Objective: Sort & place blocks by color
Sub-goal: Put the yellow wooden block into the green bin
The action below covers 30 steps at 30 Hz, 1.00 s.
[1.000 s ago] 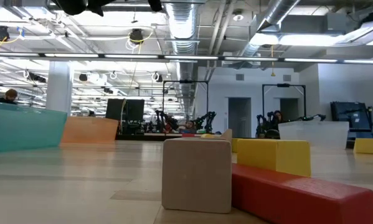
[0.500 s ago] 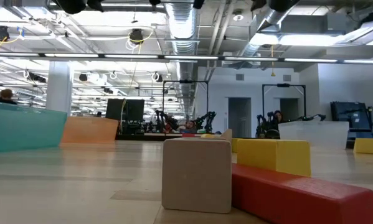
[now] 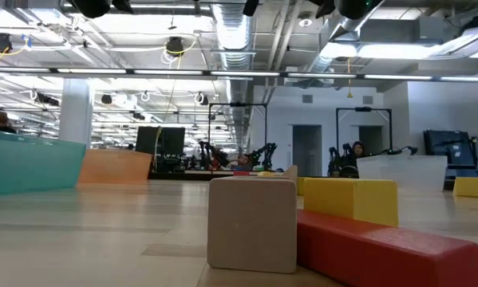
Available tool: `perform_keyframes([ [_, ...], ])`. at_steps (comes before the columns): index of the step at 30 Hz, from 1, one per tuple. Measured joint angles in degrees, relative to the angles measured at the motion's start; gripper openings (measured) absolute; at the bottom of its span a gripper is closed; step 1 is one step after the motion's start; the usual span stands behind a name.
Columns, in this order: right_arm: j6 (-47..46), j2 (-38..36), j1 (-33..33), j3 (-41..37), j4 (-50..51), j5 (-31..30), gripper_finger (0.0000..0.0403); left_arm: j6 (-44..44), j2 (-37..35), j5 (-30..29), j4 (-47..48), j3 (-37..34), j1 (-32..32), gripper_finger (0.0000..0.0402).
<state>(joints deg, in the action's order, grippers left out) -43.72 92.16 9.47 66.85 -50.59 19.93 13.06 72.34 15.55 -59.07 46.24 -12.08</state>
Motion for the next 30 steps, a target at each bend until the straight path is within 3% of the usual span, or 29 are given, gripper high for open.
perform_keyframes([
  [6,-0.19,0.00,-0.03,0.00,0.14,1.34,0.0132,-1.72,-0.02,-0.83,-0.01,0.00,0.00,0.0100],
  [10,-2.42,0.00,0.57,0.00,0.60,1.60,0.0170,-0.73,-0.12,1.56,0.67,0.00,-0.73,0.0098],
  [14,-3.43,-0.02,2.36,0.00,1.57,5.95,0.0225,2.90,-3.63,7.70,11.08,1.10,-4.52,0.0098],
  [18,-6.00,0.00,4.88,0.00,2.79,11.24,0.0265,3.02,-10.25,10.84,33.37,5.33,-9.18,0.0098],
  [22,-7.41,-0.11,6.89,0.00,9.03,14.06,0.0279,2.10,-15.22,13.29,73.89,12.12,-13.89,0.0098],
  [26,-3.17,-0.04,6.65,-0.02,19.43,12.66,0.0281,5.63,-16.35,8.75,107.57,13.84,-15.39,0.0098],
  [30,1.82,0.00,5.73,-0.04,28.58,9.54,0.0281,16.29,-16.11,2.89,125.48,10.50,-13.04,0.0098],
])
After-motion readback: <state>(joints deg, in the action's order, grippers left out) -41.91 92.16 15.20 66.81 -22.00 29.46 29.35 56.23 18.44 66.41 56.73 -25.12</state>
